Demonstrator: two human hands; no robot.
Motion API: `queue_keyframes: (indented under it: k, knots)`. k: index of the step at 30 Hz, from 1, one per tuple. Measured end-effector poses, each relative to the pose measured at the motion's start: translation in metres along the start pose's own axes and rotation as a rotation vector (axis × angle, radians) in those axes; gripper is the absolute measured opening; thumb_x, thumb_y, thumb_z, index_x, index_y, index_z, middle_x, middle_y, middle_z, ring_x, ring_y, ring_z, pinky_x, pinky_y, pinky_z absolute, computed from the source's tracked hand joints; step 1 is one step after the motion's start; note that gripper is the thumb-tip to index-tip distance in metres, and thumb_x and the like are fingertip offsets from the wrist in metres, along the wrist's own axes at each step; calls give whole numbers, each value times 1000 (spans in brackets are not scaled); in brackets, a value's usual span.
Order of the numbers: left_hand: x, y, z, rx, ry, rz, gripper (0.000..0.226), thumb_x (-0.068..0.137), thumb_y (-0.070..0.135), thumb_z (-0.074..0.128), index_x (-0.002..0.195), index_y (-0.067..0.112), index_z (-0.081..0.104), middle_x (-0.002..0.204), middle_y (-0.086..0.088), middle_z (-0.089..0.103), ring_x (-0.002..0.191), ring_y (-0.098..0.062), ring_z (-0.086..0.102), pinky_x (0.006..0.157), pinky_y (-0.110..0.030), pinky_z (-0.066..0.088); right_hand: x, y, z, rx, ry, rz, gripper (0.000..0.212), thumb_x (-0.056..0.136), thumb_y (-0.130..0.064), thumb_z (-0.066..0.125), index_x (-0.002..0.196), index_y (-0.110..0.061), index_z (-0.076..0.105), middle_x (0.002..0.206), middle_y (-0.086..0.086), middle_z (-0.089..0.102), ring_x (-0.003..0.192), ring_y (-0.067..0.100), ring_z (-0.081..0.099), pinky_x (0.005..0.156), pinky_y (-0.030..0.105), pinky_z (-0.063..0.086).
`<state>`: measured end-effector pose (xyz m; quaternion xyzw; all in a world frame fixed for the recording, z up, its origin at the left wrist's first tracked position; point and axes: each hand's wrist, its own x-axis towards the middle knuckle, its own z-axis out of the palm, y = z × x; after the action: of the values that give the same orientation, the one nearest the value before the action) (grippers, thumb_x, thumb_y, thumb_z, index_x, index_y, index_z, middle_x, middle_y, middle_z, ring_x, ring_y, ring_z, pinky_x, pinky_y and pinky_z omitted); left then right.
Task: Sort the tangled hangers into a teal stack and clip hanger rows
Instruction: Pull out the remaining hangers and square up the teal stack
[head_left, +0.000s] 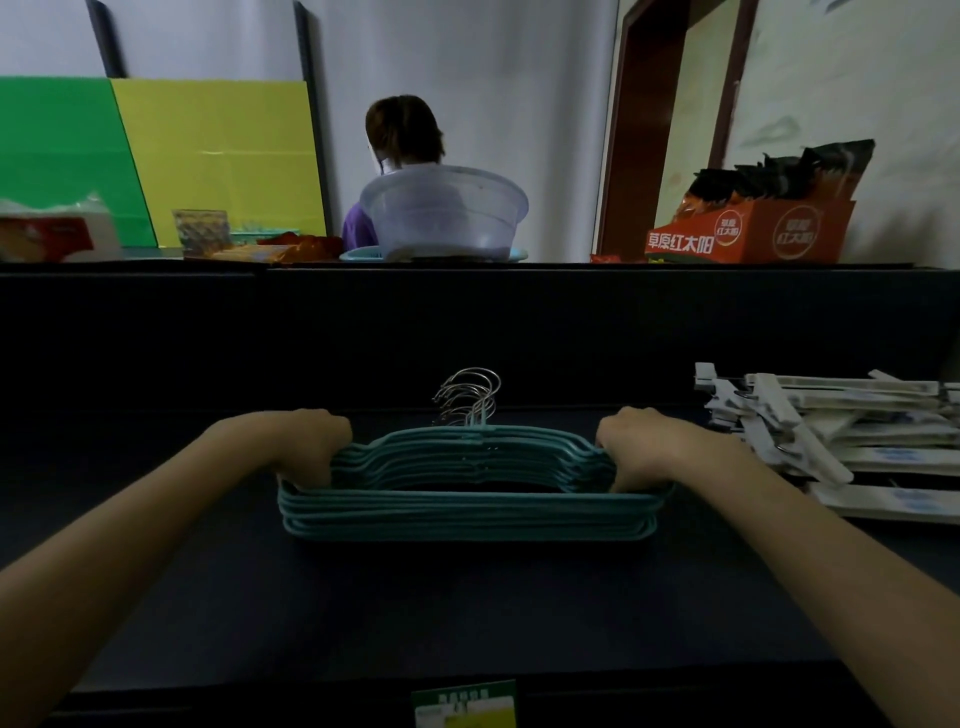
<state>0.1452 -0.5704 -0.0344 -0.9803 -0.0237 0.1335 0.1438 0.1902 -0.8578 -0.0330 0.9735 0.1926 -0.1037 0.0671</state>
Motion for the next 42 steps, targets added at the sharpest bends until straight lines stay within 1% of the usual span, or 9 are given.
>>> queue_keyframes:
  k: [4, 9, 11, 14, 19, 25, 28, 36, 42]
  knots:
    - [-1, 3, -4, 9, 19, 19, 28, 87, 9, 51, 115, 8, 46, 97, -2, 43, 85, -17, 44, 62, -22, 38, 1, -1, 0, -64, 51, -4, 27, 84, -12, 62, 66, -13, 41, 71, 2, 43, 60, 16, 43, 49, 25, 35]
    - [0, 7, -6, 28, 19, 38, 24, 87, 11, 51, 111, 9, 47, 94, -2, 43, 85, -16, 44, 61, -21, 38, 4, 0, -4, -97, 31, -27, 32, 84, -16, 63, 63, -17, 39, 71, 0, 42, 62, 15, 42, 52, 24, 36]
    - [0, 6, -6, 10, 5, 36, 23, 87, 14, 53, 108, 10, 46, 88, 0, 43, 84, -17, 44, 59, -20, 40, 4, 0, -5, -86, 21, -29, 30, 85, -16, 62, 65, -18, 40, 72, 0, 42, 62, 14, 43, 50, 23, 36]
    - [5, 3, -3, 0, 22, 54, 23, 86, 20, 54, 105, 11, 46, 80, 4, 40, 84, -17, 45, 75, -28, 43, 4, -1, -6, -70, -7, -34, 21, 85, -18, 61, 73, -16, 44, 78, 0, 45, 67, 15, 48, 54, 25, 41]
    - [10, 1, 4, -110, 96, 102, 19, 85, 21, 59, 86, 15, 41, 71, 7, 39, 77, -17, 46, 66, -25, 37, 6, -3, -1, 6, 17, -44, 22, 82, -23, 66, 97, -11, 57, 96, 6, 58, 87, 23, 59, 75, 35, 54]
    - [11, 5, 3, -113, 138, 94, 24, 82, 20, 63, 100, 12, 49, 87, 2, 44, 84, -16, 46, 73, -25, 42, 5, 1, 2, -28, 87, -104, 23, 80, -24, 69, 73, -16, 49, 77, -1, 51, 75, 20, 54, 68, 33, 49]
    - [15, 4, 3, -105, 136, 94, 30, 83, 21, 62, 108, 9, 50, 92, 0, 45, 85, -16, 45, 82, -29, 45, 7, 2, 3, -20, 97, -112, 19, 79, -25, 70, 79, -14, 54, 80, 0, 52, 78, 21, 56, 68, 33, 50]
    - [18, -1, 3, -45, 85, 102, 13, 85, 18, 58, 87, 17, 45, 74, 8, 42, 80, -15, 48, 76, -27, 45, 8, 11, -4, -16, -60, 56, 23, 86, -21, 60, 68, -15, 46, 73, 3, 50, 59, 16, 49, 48, 23, 40]
    - [22, -4, 0, -9, 121, 181, 15, 83, 13, 60, 73, 19, 50, 78, 4, 50, 80, -16, 53, 80, -31, 50, 11, 11, -8, -2, -71, 31, 27, 85, -19, 63, 65, -14, 46, 70, 3, 49, 61, 18, 52, 49, 22, 44]
